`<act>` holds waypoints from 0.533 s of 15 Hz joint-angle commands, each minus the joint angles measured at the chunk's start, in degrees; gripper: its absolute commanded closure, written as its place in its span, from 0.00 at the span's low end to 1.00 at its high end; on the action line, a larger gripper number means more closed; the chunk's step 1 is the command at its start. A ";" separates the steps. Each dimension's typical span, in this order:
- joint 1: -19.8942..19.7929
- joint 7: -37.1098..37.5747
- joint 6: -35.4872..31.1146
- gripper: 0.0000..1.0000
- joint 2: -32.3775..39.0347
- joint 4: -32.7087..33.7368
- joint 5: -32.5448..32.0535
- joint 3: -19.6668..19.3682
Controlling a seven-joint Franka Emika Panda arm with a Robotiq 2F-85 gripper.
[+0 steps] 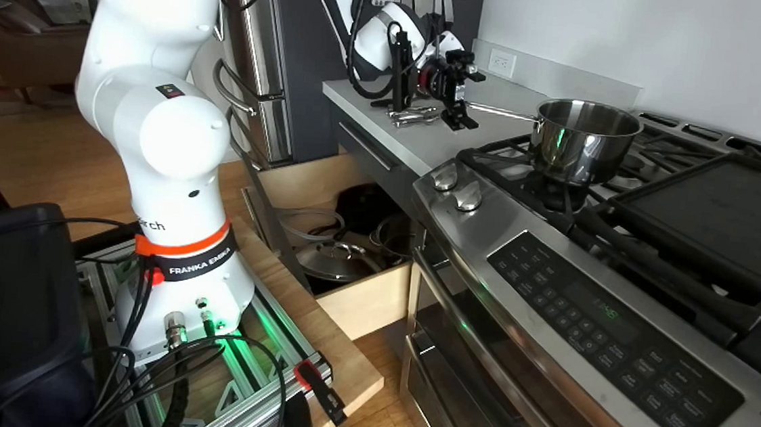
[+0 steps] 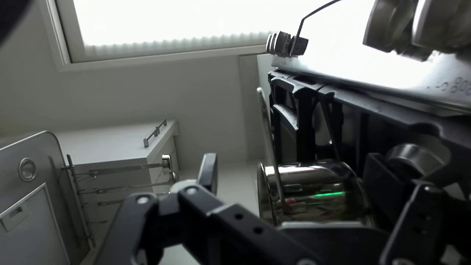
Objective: Pick up the silver pot from the open drawer and place it on the bottom left cooker on the hob of the stove
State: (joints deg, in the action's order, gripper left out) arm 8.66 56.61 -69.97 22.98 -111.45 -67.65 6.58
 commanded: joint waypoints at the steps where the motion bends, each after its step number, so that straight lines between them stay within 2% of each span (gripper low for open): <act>1: 2.03 -0.78 -0.72 0.00 -1.08 -0.72 0.25 2.03; 4: 3.37 -1.11 -3.03 0.00 -3.03 -1.37 1.89 4.49; 8: 3.91 -4.50 -10.75 0.00 -11.69 -6.75 6.57 8.16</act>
State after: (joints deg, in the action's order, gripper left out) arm 12.67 54.96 -74.58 19.69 -112.04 -65.04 12.91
